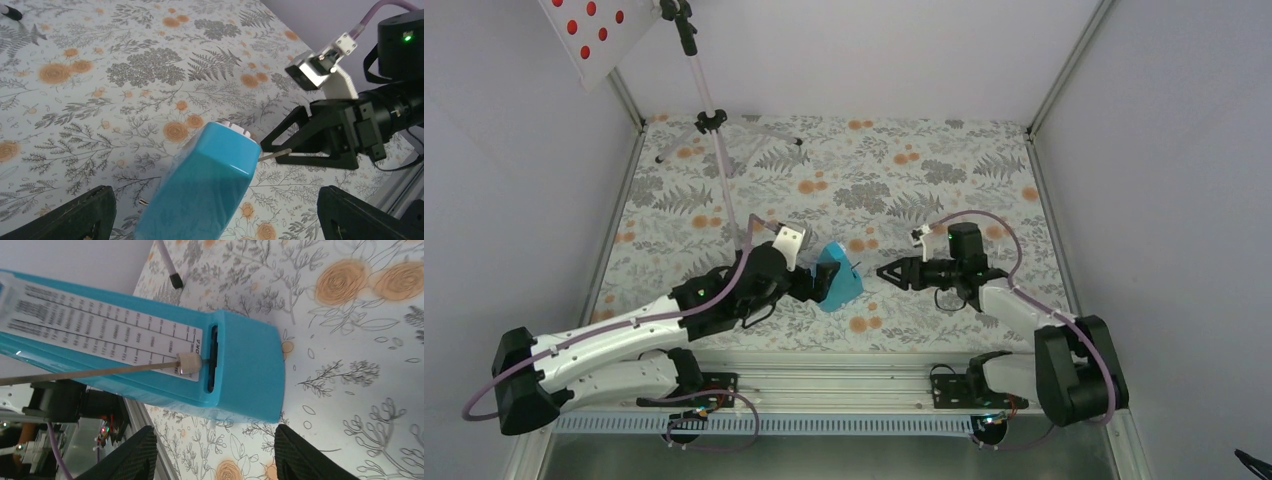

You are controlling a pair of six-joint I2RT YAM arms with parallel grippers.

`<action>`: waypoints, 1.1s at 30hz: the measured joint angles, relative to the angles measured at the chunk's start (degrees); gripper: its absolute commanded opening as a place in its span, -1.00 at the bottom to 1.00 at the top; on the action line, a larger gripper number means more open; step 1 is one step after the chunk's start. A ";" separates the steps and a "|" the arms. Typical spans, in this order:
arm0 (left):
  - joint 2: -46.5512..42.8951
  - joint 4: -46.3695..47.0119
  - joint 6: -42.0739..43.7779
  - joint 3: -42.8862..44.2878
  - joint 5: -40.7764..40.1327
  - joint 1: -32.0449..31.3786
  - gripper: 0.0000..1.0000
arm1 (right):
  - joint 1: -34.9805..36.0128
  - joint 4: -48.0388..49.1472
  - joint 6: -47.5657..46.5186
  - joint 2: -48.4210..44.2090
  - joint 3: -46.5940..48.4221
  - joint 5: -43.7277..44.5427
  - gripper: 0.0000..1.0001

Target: Pack up the instrument practice props

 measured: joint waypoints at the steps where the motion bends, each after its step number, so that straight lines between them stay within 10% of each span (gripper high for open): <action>1: 0.39 -0.24 -0.39 0.26 -0.02 0.00 1.00 | 0.81 0.94 0.07 0.92 -0.09 0.02 0.08; 13: 8.44 -8.31 -10.12 12.41 -4.07 -0.37 1.00 | 7.85 9.60 1.66 16.11 3.04 0.02 -0.09; 26: -4.35 -19.08 -25.57 8.07 -11.26 -2.73 1.00 | 16.74 23.15 3.06 13.94 -5.73 -0.61 -0.17; 33: 4.66 -23.43 -26.93 16.24 -12.41 -7.91 1.00 | 19.65 23.02 1.77 5.27 -4.85 -0.57 -0.13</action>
